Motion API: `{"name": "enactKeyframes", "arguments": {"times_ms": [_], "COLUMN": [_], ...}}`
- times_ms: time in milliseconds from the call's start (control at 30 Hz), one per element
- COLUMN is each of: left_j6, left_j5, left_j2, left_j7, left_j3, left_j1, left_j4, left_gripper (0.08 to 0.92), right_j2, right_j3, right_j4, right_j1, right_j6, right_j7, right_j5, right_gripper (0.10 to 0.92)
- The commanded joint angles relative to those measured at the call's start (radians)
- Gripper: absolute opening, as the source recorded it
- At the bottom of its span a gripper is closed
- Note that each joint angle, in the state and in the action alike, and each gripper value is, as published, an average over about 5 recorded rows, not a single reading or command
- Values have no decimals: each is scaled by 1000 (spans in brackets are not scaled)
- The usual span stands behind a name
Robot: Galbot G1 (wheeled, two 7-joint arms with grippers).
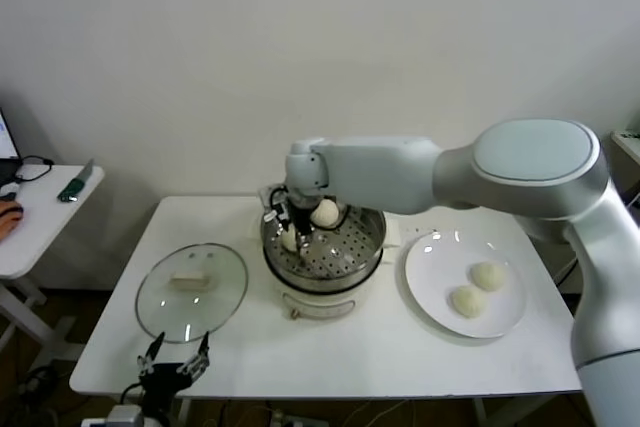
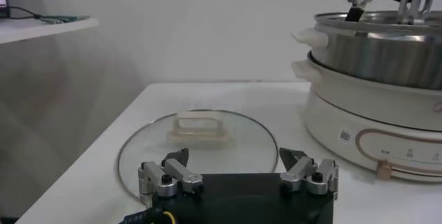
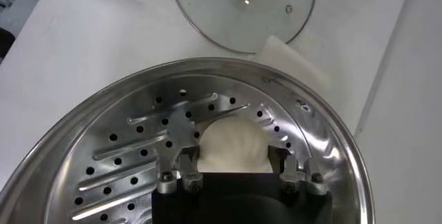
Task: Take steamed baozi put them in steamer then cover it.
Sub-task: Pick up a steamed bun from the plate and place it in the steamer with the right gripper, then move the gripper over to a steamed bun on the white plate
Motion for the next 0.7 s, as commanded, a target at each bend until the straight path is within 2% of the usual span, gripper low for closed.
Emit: {"name": "enactKeyframes", "arguments": {"times_ms": [33,367,533,700], "left_j6": [1,1,1,3], "left_j5": [0,1,2,5], "left_j2": [0,-3,-6,-10], "left_j7": [0,0,0,0], "left_j3": [1,-1,0,3], "left_j1": [3,9,15,10], "left_j4": [2,-9,-13,-17], "left_gripper": [823,823,823,823], "right_j2": [12,-86,-233,-443], "right_j3": [10,24,-15,-101], "right_j4": [-22,67,163,255], "right_j1": [-28,105,244,361], "right_j6": [-1,47,85,105], "right_j7": [11,-48,-120,-171], "right_j5": [-22,19,114,117], "right_gripper": [682,817,823,823]}}
